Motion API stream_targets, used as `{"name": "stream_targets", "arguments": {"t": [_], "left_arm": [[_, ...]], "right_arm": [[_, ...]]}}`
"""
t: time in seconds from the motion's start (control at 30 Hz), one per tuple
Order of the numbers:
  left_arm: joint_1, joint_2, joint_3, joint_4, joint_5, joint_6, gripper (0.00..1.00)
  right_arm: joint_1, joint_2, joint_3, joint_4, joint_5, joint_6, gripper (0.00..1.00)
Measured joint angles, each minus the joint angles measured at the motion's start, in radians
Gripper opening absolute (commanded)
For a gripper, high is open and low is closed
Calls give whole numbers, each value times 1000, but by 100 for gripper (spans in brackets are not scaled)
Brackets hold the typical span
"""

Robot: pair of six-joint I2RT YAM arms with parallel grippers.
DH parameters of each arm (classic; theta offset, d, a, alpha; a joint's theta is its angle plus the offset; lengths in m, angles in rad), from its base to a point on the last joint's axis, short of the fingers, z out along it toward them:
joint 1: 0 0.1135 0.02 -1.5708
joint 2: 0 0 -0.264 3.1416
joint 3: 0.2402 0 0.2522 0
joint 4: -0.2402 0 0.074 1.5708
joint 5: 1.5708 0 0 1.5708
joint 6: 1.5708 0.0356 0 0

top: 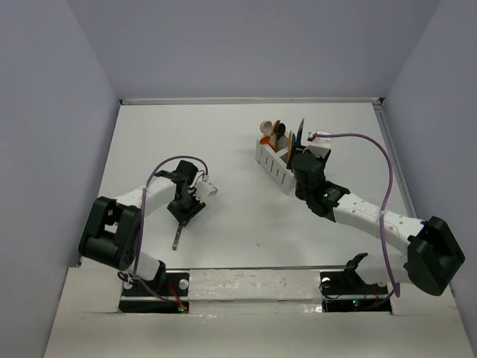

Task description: Sort the eating utensils into containers

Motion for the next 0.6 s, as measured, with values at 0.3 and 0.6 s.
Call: {"name": "stream_targets", "arguments": {"t": [0.3,0.6], "left_arm": [[-11,48,36,11,-78,-48,0],[4,19,9,144,-157,-55,0]], "right_arm": [[0,-27,-19,-3,10,-12,62],[0,-172,-69,-16,14,-31,61]]}}
